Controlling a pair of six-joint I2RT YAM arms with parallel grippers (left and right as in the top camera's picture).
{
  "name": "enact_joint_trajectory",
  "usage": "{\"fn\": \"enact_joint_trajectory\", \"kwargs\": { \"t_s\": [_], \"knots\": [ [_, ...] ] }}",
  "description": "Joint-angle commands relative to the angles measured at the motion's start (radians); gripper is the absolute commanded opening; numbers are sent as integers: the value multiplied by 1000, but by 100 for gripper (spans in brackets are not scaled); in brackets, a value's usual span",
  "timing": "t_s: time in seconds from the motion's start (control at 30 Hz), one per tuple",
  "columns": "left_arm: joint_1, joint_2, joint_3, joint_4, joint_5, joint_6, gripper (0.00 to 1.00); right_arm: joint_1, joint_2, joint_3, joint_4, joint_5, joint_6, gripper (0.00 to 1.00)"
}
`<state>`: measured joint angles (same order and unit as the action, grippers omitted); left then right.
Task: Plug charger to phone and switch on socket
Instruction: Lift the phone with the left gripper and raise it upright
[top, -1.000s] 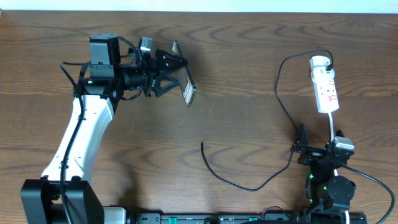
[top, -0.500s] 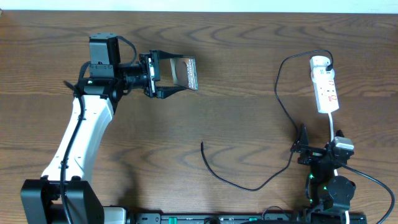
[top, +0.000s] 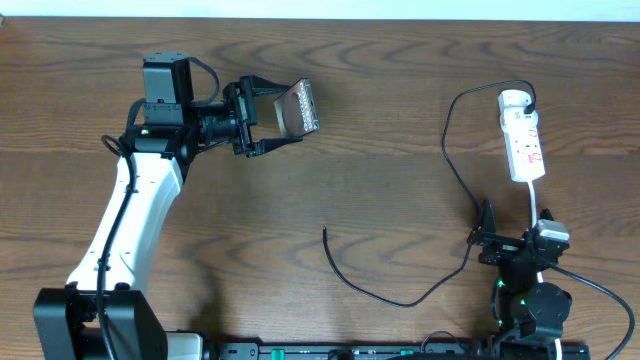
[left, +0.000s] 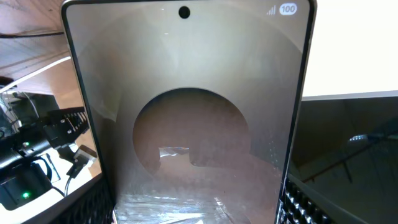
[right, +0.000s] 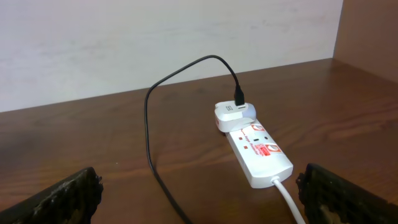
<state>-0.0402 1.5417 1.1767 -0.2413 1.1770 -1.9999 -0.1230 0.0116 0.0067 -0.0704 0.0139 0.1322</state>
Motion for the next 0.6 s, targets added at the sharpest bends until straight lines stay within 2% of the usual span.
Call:
{"fn": "enact_joint_trajectory", "kwargs": {
  "t_s": [0.0, 0.2, 0.33, 0.57],
  "knots": [
    [5, -22, 34, 8, 42, 17, 7, -1, -6, -2, -4, -5, -10, 99],
    [7, -21, 33, 8, 41, 49, 7, -1, -6, -2, -4, -5, -10, 99],
    [7, -21, 22, -8, -10, 130, 7, -1, -6, -2, -4, -5, -10, 99],
    [7, -21, 21, -193, -164, 239, 7, -1, -6, -1, 3, 55, -36, 99]
  ]
}}
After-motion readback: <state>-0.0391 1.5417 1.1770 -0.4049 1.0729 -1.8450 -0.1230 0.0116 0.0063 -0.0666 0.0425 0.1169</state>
